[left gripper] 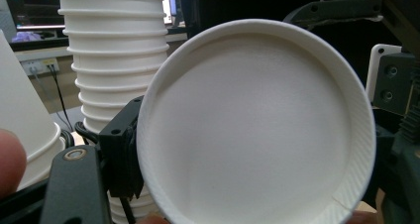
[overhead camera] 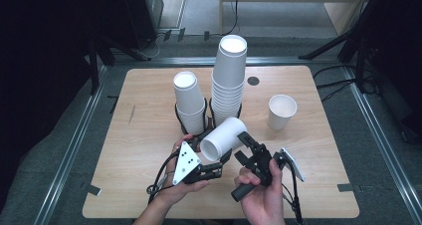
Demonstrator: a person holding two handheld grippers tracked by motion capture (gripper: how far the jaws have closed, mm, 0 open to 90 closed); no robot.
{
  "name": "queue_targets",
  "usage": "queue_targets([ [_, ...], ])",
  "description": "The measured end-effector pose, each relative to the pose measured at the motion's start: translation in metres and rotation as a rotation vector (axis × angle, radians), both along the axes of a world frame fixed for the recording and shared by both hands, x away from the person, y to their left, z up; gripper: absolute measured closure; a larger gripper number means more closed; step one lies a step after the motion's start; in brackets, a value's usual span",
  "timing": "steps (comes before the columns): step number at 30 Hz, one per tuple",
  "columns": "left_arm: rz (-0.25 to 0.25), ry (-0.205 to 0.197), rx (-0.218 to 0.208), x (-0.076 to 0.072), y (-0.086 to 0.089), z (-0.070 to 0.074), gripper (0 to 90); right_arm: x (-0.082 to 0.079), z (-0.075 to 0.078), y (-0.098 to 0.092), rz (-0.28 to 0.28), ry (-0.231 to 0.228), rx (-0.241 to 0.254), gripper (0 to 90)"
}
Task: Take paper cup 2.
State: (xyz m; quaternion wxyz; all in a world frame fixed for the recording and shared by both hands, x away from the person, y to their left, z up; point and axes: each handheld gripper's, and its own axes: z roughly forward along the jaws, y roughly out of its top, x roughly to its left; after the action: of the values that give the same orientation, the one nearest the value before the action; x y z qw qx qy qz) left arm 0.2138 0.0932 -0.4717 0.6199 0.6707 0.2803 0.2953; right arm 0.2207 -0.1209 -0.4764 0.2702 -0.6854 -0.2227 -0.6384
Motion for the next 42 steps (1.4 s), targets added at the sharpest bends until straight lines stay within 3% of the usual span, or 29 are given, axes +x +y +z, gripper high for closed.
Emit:
queue_targets([
  [9, -0.001, -0.003, -0.001, 0.000, 0.000, 0.000, 22.8, 0.008, -0.004, 0.008, 0.008, 0.048, 0.054, 0.0],
  [18, -0.006, -0.004, 0.000, -0.001, 0.000, 0.000, 22.8, 0.013, -0.008, 0.012, 0.006, 0.068, 0.067, 0.0],
  [42, -0.020, -0.008, -0.002, -0.003, 0.000, 0.001, 22.9, 0.027, -0.010, 0.024, 0.016, 0.079, 0.098, 0.4],
])
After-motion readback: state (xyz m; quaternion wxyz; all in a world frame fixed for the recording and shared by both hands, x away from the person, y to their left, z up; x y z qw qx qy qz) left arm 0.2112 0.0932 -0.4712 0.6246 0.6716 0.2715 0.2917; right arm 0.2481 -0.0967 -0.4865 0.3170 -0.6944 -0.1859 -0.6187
